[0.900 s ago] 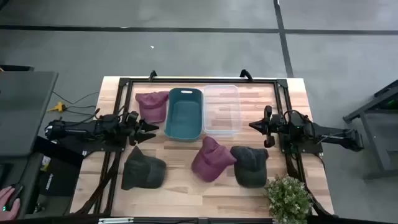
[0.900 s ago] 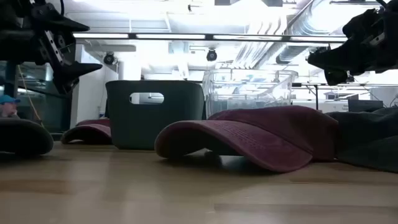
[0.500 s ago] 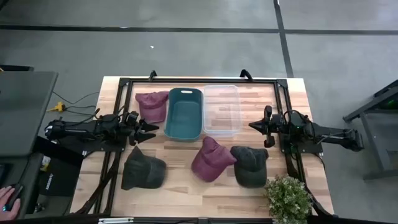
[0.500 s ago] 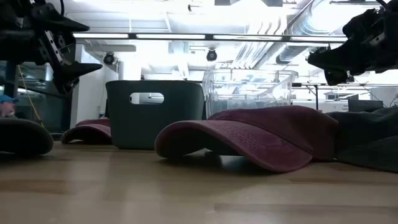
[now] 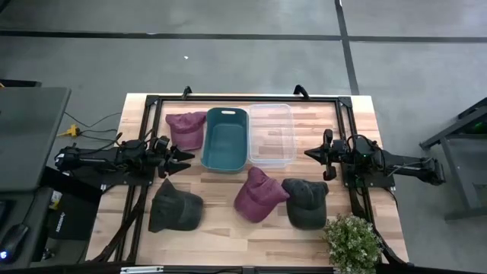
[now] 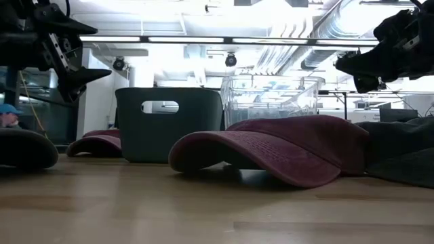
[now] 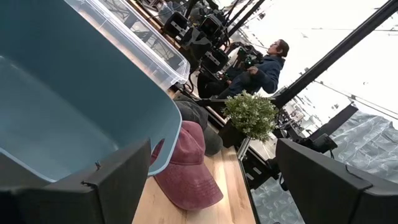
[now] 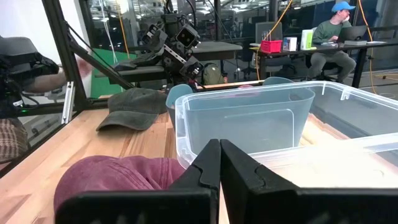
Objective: Pick & Place hat
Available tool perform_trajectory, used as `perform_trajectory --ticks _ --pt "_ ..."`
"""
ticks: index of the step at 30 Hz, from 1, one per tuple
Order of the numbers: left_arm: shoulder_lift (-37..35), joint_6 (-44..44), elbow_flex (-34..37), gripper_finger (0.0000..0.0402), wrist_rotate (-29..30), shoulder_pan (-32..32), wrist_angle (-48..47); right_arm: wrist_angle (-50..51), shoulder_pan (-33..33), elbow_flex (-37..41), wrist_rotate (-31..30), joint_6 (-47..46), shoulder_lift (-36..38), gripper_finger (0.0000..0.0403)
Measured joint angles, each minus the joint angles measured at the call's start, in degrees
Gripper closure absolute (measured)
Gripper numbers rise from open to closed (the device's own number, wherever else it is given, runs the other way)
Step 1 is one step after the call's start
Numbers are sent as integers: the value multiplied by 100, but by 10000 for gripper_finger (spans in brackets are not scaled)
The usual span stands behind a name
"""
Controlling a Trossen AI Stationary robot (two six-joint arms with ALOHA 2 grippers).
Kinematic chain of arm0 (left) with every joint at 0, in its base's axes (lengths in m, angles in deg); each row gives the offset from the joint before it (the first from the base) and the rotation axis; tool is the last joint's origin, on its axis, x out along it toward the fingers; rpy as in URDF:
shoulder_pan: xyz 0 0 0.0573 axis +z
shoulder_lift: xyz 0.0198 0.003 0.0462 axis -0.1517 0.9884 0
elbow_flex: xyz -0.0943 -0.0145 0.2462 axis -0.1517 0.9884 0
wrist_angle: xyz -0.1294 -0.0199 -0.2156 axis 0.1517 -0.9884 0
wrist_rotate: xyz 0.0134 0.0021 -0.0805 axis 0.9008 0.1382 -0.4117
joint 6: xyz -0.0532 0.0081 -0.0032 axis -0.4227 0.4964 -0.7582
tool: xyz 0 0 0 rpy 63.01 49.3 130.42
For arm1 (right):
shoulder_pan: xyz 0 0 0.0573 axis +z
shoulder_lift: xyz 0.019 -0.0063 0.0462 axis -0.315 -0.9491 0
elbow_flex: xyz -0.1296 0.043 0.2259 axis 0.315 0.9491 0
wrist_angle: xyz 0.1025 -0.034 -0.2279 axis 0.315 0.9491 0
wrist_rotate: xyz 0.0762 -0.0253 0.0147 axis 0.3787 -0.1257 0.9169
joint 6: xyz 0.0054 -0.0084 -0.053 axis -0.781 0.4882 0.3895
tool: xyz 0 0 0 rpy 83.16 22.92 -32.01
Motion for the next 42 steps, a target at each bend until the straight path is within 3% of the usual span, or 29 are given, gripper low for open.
perform_trajectory --ticks 36,42 --pt "0 -19 0 64 0 0 2 0 0 -1 0 0 1 402" --pt "0 -883 0 64 0 1 0 0 0 -1 -1 0 -1 402"
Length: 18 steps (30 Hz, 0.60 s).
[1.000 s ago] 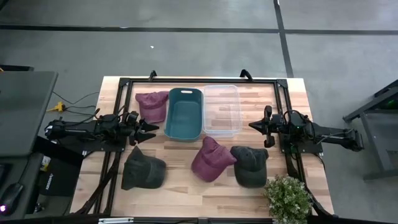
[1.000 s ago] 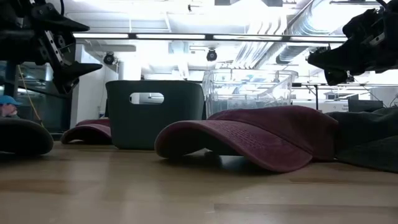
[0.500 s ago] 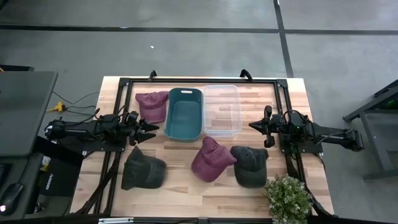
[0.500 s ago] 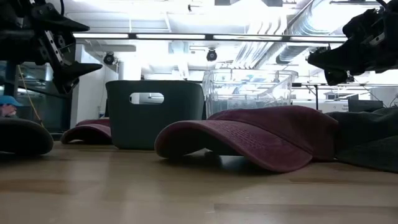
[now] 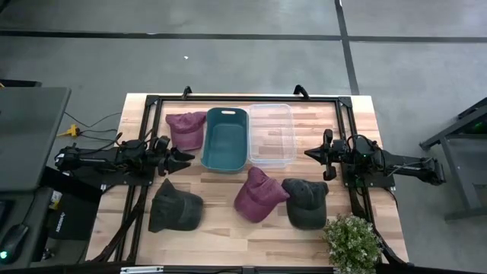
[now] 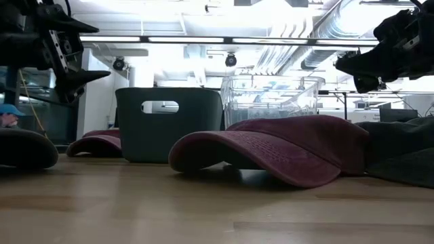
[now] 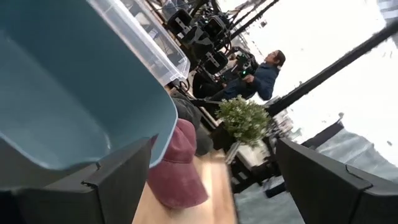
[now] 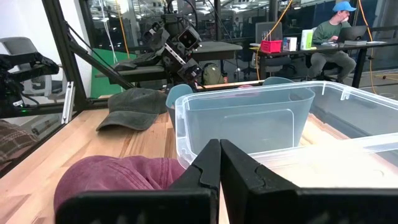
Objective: Pick & Place hat
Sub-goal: Put the top red cap into the blue bin
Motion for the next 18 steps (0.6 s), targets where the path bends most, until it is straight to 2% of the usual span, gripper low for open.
perform_trajectory --ticks 9,18 --pt "-1 -110 0 64 -2 0 2 0 -1 1 0 0 2 402" --pt "80 774 -222 64 -325 0 -317 1 0 1 0 0 1 402"
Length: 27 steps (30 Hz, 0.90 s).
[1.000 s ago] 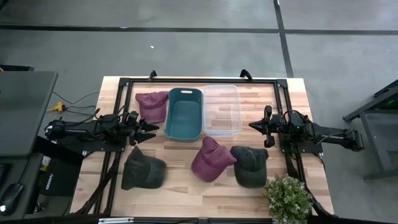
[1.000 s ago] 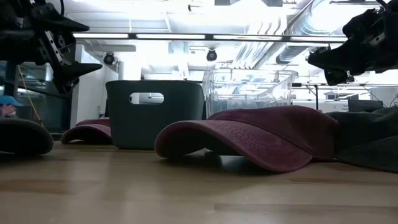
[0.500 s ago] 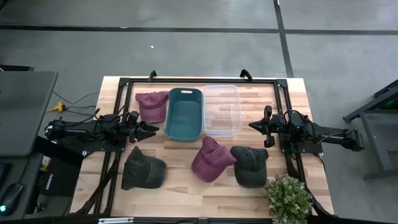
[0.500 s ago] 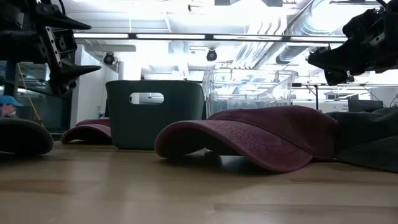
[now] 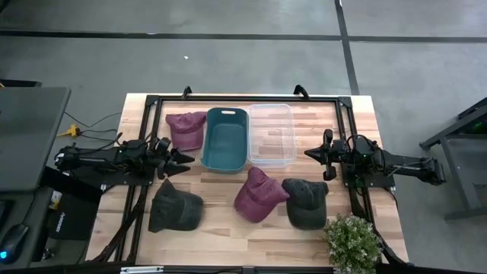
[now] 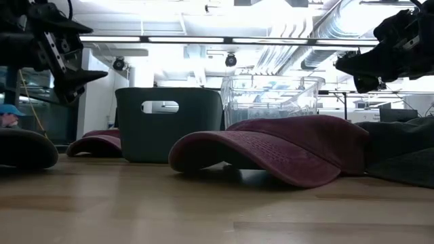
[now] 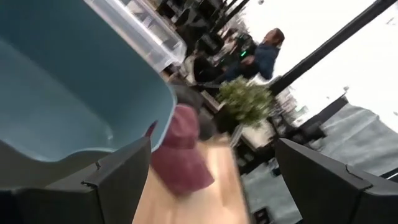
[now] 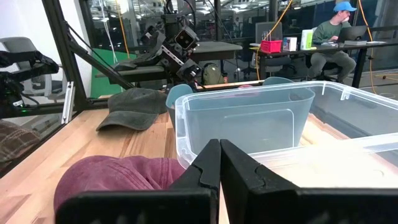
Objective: Pick & Place hat
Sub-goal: Put the top red cap into the blue bin
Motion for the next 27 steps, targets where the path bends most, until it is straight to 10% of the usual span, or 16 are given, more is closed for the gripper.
perform_trajectory --ticks 16,27 --pt "588 335 -308 64 258 0 -205 -2 0 -1 1 -1 1 402" --pt "1237 694 -1682 64 1524 -3 -1457 -2 -1 0 0 -1 0 402"
